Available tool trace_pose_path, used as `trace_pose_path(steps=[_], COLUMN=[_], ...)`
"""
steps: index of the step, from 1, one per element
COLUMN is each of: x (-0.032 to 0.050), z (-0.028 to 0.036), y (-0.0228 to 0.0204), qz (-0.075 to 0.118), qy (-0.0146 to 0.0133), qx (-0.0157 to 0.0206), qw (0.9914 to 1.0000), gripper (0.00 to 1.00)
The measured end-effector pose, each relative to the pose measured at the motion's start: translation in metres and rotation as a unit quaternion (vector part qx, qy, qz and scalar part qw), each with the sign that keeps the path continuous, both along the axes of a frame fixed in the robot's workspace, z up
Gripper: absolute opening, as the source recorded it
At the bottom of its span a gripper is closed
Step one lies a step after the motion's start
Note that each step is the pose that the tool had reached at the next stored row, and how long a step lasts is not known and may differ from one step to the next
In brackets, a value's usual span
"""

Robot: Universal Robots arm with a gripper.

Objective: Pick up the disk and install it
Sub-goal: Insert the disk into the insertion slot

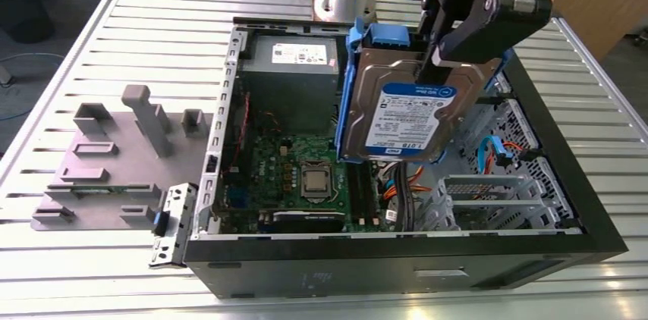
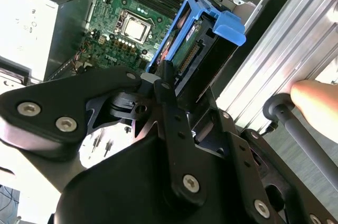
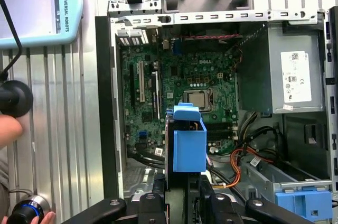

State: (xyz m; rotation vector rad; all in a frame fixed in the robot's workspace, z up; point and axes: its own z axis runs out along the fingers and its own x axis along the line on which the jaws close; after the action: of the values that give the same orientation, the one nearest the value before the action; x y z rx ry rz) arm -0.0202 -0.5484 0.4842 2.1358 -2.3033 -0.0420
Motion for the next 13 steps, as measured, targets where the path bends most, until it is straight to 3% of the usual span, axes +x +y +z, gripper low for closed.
trace_pose_path(steps=[5, 13], x=[0.0015, 0.0032], z=[-0.002, -0.004], y=[-0.0009, -0.01], qz=[0.0, 0.0], qy=[0.0033, 0.0067], qx=[-0.0007, -0.0006], qw=[0.99999, 0.99998], gripper=[0.35, 0.35])
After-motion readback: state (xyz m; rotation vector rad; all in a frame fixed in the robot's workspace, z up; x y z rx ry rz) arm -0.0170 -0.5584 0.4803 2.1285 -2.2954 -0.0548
